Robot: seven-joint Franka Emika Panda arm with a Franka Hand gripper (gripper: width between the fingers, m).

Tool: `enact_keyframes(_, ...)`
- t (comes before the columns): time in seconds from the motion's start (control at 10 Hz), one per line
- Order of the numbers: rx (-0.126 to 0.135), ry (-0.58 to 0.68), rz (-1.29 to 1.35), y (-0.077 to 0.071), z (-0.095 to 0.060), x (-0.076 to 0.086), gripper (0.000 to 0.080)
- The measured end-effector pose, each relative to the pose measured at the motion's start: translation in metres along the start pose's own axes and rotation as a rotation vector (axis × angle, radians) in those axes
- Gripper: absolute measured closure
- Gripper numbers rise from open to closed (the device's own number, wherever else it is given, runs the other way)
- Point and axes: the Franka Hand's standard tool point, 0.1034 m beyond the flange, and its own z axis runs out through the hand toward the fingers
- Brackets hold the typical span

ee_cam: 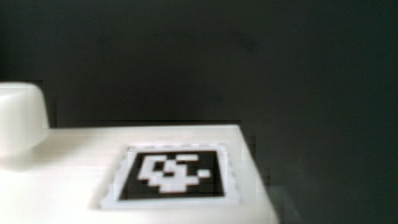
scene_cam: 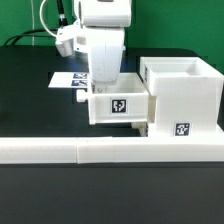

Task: Assemble drawer

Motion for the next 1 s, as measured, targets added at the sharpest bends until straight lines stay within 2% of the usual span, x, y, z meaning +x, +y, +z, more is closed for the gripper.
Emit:
enact_keyframes(0.6, 0.001, 0.005, -0.003, 0.0042, 0.0007, 0.0084, 0.0757)
enact_keyframes(0.7, -0.006, 0.006, 0.010, 0.0039, 0.0019, 0.0090, 0.0757)
enact_keyframes(1.0, -0.006, 0.006, 0.012, 0.0036, 0.0022, 0.0082, 0.0757)
